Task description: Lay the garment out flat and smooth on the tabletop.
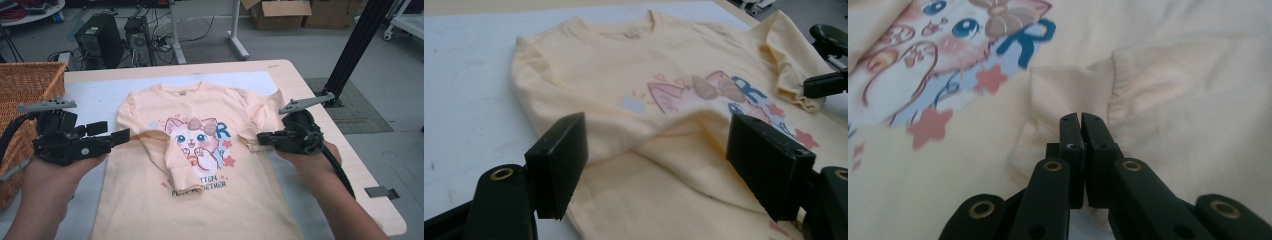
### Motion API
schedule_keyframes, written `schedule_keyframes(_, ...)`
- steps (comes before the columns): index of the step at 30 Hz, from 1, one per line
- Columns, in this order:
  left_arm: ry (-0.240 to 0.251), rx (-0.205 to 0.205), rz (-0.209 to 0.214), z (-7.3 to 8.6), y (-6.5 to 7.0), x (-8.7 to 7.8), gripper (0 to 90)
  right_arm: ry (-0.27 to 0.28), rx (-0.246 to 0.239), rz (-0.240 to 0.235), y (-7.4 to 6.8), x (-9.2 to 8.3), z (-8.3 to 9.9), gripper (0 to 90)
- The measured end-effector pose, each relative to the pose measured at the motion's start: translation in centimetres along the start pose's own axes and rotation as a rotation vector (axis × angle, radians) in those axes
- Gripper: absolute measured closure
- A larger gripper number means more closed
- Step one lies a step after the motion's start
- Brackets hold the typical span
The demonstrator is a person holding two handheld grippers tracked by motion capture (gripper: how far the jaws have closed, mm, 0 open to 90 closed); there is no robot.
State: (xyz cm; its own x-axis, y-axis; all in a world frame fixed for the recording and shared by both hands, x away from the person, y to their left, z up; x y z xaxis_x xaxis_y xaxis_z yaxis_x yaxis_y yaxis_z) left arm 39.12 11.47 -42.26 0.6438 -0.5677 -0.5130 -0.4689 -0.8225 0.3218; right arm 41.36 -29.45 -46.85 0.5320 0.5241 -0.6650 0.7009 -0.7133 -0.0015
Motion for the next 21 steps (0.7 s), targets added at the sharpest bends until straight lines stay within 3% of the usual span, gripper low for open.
schedule_keyframes(6, -0.005, 0.000, -0.001, 1.0, 0.9, -1.1, 25.4, 0.005, 0.016, 0.011, 0.2, -4.4, 3.4, 86.3)
schedule_keyframes(9, 0.001, 0.005, 0.001, 0.9, 1.2, -1.5, 25.4, 0.048, 0.008, 0.009, -0.3, -5.6, 3.0, 69.7)
schedule_keyframes(11, 0.010, 0.007, 0.001, 0.7, 1.5, -1.8, 25.4, 0.077, -0.005, -0.011, -1.1, -5.4, 2.1, 54.1)
schedule_keyframes(15, 0.018, 0.009, 0.001, 0.5, 1.8, -2.2, 25.4, 0.019, -0.051, -0.036, -2.3, -3.1, 1.6, 48.2)
schedule_keyframes(16, 0.015, 0.010, -0.003, 0.5, 1.8, -2.2, 25.4, -0.014, -0.049, -0.042, -2.4, -2.3, 1.9, 51.5)
schedule_keyframes(17, 0.015, 0.011, -0.006, 0.6, 1.8, -2.3, 25.4, -0.005, -0.064, -0.024, -2.5, -1.8, 2.2, 58.5)
schedule_keyframes(19, 0.014, 0.010, -0.011, 0.7, 1.7, -2.4, 25.4, 0.020, -0.086, 0.007, -2.4, -2.0, 2.5, 76.7)
schedule_keyframes(20, 0.012, 0.010, -0.015, 0.7, 1.6, -2.5, 25.4, 0.024, -0.079, -0.009, -2.3, -2.3, 2.6, 84.5)
schedule_keyframes(21, 0.011, 0.009, -0.020, 0.8, 1.5, -2.5, 25.4, 0.023, -0.085, -0.002, -2.3, -2.5, 2.8, 85.7)
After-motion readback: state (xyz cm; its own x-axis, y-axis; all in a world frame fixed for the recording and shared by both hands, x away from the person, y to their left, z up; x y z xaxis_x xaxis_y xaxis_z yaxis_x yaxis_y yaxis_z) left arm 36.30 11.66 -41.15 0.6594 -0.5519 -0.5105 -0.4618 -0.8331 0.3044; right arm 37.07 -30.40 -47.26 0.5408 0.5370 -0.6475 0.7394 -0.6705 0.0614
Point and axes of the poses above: each handheld gripper's, and its own axes: x roughly forward along the jaws, z roughly out of its underside, y roughly to its right, the point moved 4 cm from there along x, roughly forward along the jaws, and after that the axes turned 6 degrees about -x, right-handed, at the moved point
